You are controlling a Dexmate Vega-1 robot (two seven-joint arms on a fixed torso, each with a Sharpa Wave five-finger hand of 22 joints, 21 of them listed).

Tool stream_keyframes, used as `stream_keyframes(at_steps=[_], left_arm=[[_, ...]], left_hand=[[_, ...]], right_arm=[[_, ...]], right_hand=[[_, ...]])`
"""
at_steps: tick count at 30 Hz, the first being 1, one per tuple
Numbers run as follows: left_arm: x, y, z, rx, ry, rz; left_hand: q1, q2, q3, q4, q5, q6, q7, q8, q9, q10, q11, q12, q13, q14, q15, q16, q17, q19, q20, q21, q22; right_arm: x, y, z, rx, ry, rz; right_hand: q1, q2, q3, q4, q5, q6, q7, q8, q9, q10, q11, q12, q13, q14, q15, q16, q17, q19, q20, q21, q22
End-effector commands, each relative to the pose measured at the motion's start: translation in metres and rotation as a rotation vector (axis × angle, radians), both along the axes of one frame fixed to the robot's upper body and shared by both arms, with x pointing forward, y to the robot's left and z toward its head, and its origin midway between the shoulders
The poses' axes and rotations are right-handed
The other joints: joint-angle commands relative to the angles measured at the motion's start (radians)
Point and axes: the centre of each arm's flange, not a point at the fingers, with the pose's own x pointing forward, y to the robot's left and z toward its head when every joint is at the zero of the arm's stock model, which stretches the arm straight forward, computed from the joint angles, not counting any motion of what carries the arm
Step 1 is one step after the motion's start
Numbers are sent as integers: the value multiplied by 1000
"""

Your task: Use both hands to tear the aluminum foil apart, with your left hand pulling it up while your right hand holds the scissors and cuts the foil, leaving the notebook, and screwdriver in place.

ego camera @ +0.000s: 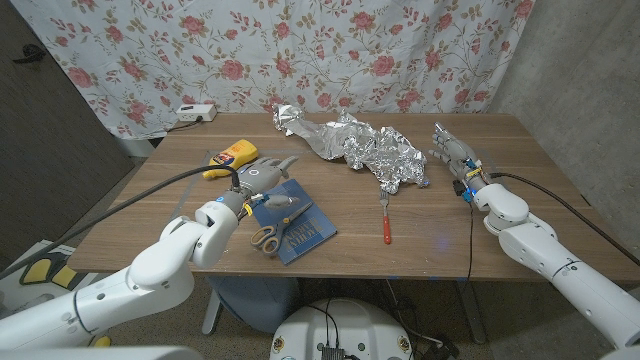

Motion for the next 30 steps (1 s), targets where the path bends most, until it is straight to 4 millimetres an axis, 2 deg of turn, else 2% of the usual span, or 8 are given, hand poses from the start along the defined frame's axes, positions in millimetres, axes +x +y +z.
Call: stream_keyframes(at_steps=[1, 9, 12, 30], left_arm=[[2, -2, -4, 17, 3, -7], [1, 0, -6, 20, 13, -3], [-1, 0, -8, 20, 14, 3], [-4, 3, -19, -15, 19, 22]], left_hand=[[15, 2, 0, 2, -3, 12, -1, 9, 2, 31, -6, 13, 4, 15, -3, 5, 1, 12, -1, 7, 2], [25, 4, 0, 2, -3, 27, 4, 11, 2, 69, -7, 23, 7, 36, -11, 9, 0, 19, -6, 7, 2], [30, 6, 1, 2, -3, 32, 14, 10, 2, 84, -9, 28, 8, 44, -13, 10, 0, 20, -6, 7, 2], [34, 6, -2, 4, -3, 41, 17, 8, 2, 92, -7, 26, 12, 55, -12, 9, 0, 22, -5, 5, 2]], right_arm=[[1, -2, 0, 6, 3, -3], [1, -3, -2, 12, 6, -8], [1, -3, -3, 14, 9, -9], [3, -2, 0, 15, 7, -9]], right_hand=[[11, 3, 4, -5, 0, -2, 3, 1, 2, -2, 1, 2, 2, -12, -3, -1, 2, -2, 1, 5, 2], [15, 7, 8, -7, -1, -1, 2, 2, 2, -2, 0, 3, 2, -13, -3, -1, 2, -3, 1, 5, 2], [17, 9, 9, -7, -1, -2, 2, 2, 2, -2, 1, 3, 2, -13, -4, -1, 2, -4, 1, 5, 2], [26, 16, 17, -11, -1, -1, 0, 2, 2, -2, -1, 4, 2, -13, -4, 0, 1, -4, -1, 5, 2]])
